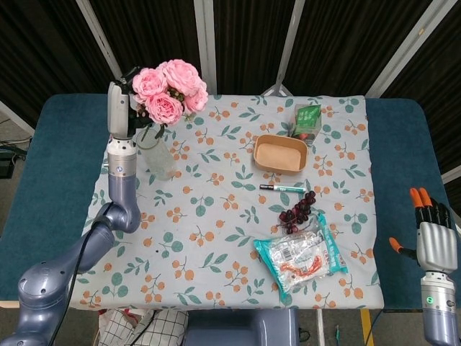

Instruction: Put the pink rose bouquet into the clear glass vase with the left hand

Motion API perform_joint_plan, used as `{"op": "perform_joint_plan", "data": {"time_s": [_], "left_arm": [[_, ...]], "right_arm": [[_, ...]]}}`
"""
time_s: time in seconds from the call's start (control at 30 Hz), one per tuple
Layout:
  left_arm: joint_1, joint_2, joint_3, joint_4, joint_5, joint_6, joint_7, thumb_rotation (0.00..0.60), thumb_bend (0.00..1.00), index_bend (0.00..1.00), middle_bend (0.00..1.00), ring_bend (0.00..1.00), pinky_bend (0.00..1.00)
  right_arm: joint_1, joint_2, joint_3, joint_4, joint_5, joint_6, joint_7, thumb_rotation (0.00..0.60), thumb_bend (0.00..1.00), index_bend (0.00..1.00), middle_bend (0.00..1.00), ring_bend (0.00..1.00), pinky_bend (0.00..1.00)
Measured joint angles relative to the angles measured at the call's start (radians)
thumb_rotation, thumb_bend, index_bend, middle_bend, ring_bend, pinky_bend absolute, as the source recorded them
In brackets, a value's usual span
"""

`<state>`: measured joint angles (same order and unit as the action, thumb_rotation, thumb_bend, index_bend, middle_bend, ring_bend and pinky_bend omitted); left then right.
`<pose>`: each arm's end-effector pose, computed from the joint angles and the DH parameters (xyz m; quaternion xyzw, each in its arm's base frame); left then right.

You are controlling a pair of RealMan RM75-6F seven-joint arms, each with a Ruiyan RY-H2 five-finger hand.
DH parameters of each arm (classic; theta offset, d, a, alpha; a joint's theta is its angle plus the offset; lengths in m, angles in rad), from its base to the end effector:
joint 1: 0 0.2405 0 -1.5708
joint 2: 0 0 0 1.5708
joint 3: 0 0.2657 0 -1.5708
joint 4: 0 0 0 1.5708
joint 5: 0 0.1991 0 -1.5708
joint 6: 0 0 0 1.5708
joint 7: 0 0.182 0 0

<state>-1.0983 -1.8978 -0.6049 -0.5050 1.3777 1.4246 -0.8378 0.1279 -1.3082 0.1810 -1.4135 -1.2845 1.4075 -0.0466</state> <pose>-0.0426 0.5014 0.1201 -0.3862 -0.2956 -0.8285 0.2775 -0.3574 -0.2564 0.1547 0.5188 -0.4063 0.3673 0.6564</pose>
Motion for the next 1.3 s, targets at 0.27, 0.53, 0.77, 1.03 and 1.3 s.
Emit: {"op": "perform_joint_plan", "data": {"time_s": [0.27, 0.53, 0.77, 1.03, 1.3], "left_arm": [[-0.024, -0.055, 0.023, 0.125, -0.027, -0.015, -0.073, 0.600, 0.44, 0.56, 0.53, 0.45, 0.51], [-0.044, -0.084, 0.042, 0.195, -0.055, -0.026, -0.109, 0.600, 0.44, 0.56, 0.53, 0.45, 0.51], [-0.045, -0.095, 0.077, 0.221, -0.061, -0.031, -0.113, 0.600, 0.41, 0.48, 0.44, 0.36, 0.48], [-0.012, -0.089, 0.138, 0.223, -0.049, -0.057, -0.101, 0.600, 0.38, 0.41, 0.35, 0.28, 0.42], [0.065, -0.052, 0.203, 0.182, -0.023, -0.025, -0.078, 0.600, 0.35, 0.35, 0.29, 0.21, 0.34]], "right_arm": [[-0.003, 0.001, 0.005, 0.001, 0.004, 0.005, 0.011, 0.600, 0.19, 0.02, 0.00, 0.00, 0.00], [-0.002, 0.000, 0.006, 0.005, 0.007, -0.001, 0.019, 0.600, 0.19, 0.02, 0.00, 0.00, 0.00], [-0.001, 0.001, 0.008, 0.006, 0.010, -0.004, 0.025, 0.600, 0.19, 0.02, 0.00, 0.00, 0.00], [-0.003, 0.003, 0.010, 0.001, 0.011, -0.001, 0.029, 0.600, 0.19, 0.02, 0.00, 0.00, 0.00], [-0.007, 0.006, 0.008, -0.009, 0.003, 0.009, 0.035, 0.600, 0.19, 0.02, 0.00, 0.00, 0.00]]}}
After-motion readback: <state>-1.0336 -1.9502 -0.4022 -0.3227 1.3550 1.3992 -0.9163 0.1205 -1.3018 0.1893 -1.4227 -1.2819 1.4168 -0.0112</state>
